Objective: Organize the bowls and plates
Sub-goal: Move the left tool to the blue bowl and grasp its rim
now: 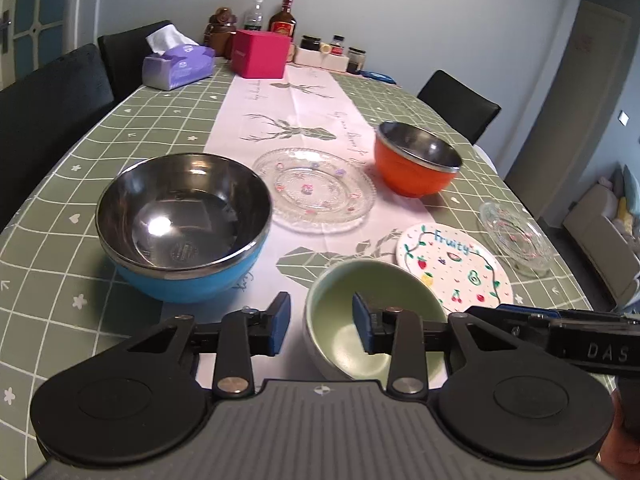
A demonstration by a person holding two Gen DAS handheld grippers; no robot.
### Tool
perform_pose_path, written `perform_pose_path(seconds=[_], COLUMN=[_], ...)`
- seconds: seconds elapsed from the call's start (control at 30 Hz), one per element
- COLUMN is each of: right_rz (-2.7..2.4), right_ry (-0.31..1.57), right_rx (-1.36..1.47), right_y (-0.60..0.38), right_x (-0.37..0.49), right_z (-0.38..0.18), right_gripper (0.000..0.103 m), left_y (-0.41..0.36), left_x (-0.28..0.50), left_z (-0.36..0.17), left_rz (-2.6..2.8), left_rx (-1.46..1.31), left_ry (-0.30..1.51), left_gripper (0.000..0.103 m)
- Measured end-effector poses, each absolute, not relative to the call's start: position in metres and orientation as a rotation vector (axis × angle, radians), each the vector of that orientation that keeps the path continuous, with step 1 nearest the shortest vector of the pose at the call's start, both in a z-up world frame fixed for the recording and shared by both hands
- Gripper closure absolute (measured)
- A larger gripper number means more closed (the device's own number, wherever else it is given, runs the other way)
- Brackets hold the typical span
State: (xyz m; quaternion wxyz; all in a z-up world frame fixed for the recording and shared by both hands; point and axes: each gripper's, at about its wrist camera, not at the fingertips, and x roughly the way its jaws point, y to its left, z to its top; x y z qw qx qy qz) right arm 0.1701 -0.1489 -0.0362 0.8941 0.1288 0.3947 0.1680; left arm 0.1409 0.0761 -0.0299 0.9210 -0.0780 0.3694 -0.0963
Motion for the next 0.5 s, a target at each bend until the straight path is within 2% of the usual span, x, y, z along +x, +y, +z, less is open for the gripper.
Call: perform_pose_path(seconds=[0.17,0.4,0.5], right_rz=[0.291,0.301,0.335], right_ry=[0.828,0.832,0.827], right_rx=[0.281,0.312,0.299], right_y=[-0.158,-0.163,-0.155], right_x=[0.187,0.197,0.199], right_z=[-0.038,-0.038,-0.035], right_gripper=[0.059,0.060,0.061], left_y=[0.069,0.063,0.065], left_x=[0.145,0.157,0.157], left_z=[-0.019,-0.014,-0.014], left_rz=[-0.199,-0.203,-0.204], left_rx=[-0.130,-0.099,-0.104], left_ry=[0.720,0.730,0.725], left_gripper=[0.073,0.082,0.082])
